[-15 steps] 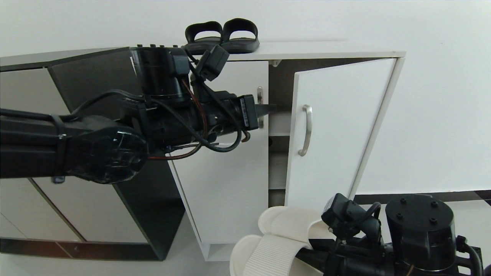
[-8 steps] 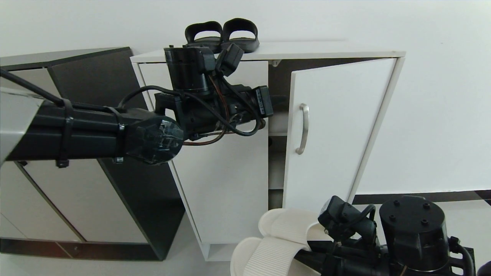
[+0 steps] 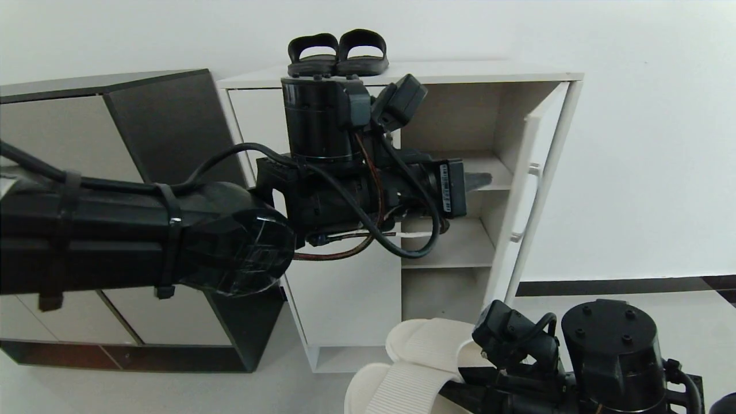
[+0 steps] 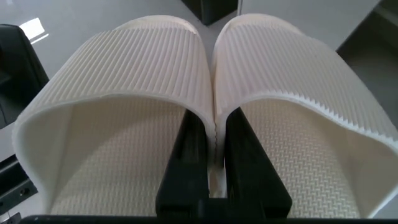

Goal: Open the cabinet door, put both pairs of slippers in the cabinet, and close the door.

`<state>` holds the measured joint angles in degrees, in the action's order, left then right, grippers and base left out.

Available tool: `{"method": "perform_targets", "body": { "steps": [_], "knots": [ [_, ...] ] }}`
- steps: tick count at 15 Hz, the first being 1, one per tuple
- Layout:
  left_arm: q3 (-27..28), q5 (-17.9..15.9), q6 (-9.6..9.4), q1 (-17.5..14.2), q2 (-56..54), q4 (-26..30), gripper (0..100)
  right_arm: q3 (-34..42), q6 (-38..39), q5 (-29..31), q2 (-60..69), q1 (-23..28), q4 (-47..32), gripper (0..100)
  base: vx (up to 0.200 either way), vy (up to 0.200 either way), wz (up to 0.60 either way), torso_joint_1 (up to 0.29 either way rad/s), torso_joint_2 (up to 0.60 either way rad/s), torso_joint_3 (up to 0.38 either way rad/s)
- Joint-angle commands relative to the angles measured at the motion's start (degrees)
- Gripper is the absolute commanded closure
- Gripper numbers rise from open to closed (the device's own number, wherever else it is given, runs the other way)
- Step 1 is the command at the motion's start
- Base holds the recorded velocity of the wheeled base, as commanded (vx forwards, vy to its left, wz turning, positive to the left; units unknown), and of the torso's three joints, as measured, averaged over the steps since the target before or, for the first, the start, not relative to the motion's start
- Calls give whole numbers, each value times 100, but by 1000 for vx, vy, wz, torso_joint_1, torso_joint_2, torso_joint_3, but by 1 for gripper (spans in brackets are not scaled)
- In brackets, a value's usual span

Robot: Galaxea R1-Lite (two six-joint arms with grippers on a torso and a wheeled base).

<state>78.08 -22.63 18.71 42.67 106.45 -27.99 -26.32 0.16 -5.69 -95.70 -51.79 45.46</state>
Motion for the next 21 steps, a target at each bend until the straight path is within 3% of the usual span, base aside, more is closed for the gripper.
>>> {"method": "perform_targets", "body": {
  "steps": [1, 2, 4, 5, 6, 8, 9, 10, 11, 12, 13, 14, 15, 16, 17, 18, 19, 20, 21],
  "knots": [
    [-126, 21, -26, 110, -256, -14, 100, -5, 11, -2, 33, -60, 7, 100, -200, 0, 0, 2, -2, -2],
    [-144, 144, -61, 22, -318, -14, 100, -40, 19, 24, 33, -33, 7, 100, 0, 0, 0, 0, 0, 0],
    [-496, 1050, -245, -215, -889, 57, 100, -339, 186, 517, -116, 353, -2, 100, 0, 0, 0, 0, 0, 0],
    [-698, 1278, -298, -224, -1153, 118, 100, -435, 257, 692, -134, 424, -2, 100, 0, 0, 0, 0, 0, 0],
    [-1524, 2008, -694, -259, -2313, 575, 100, -761, 415, 1193, -160, 608, -107, 100, 0, 0, 0, 0, 0, 0],
    [-2798, 3388, -1274, -786, -3983, 1401, 100, -1007, 432, 1668, -204, 775, -353, 100, 0, 0, 0, 0, 0, 0],
    [-3528, 3704, -1476, -1208, -4818, 1674, 100, -1059, 432, 1782, -239, 802, -362, 100, 0, 0, 0, 0, 0, 0],
    [-4187, 3739, -1801, -1920, -5723, 1867, 100, -1147, 432, 1809, -257, 846, -371, 100, 0, 0, 0, 0, 0, 0],
    [-4802, 3862, -1871, -2544, -6532, 1964, 100, -1174, 432, 1888, -301, 854, -371, 100, 0, 0, 0, 0, 0, 0],
    [-5347, 4187, -1775, -3133, -7261, 1973, 100, -1191, 424, 2046, -336, 837, -362, 100, 0, 0, 0, 0, 0, 0],
    [-5743, 4337, -1713, -3458, -7709, 1990, 100, -1191, 424, 2099, -371, 828, -362, 100, 0, 0, 0, 0, 0, 0],
    [-6419, 4407, -1695, -4056, -8509, 2008, 100, -1191, 424, 2125, -415, 828, -362, 100, 0, 0, 0, 0, 0, 0],
    [-6806, 4381, -1722, -4399, -8922, 2069, 100, -1174, 424, 2125, -415, 828, -362, 100, 0, 0, 0, 0, 0, 0],
    [-7228, 4240, -1731, -4486, -9414, 2122, 100, -1156, 424, 2134, -406, 810, -362, 100, 0, 0, 0, 0, 0, 0],
    [-7650, 3932, -1889, -4469, -9986, 2157, 100, -1112, 415, 2134, -406, 766, -345, 100, 0, 0, 0, 0, 0, 0],
    [-7808, 3590, -1994, -4407, -10443, 2430, 100, -1086, 406, 2134, -406, 749, -336, 100, 0, 0, 0, 0, 0, 0],
    [-7782, 3396, -1942, -4249, -10645, 2711, 100, -1077, 406, 2125, -406, 731, -336, 100, 0, 0, 0, 0, 0, 0],
    [-7808, 2825, -1827, -4249, -10636, 2562, 100, -1059, 406, 2125, -406, 687, -327, 100, 0, 0, 0, 0, 0, 0],
    [-7808, 2368, -1898, -4249, -10636, 2799, 100, -1059, 406, 2116, -406, 670, -327, 100, 0, 0, 0, 0, 0, 0]
  ]
}}
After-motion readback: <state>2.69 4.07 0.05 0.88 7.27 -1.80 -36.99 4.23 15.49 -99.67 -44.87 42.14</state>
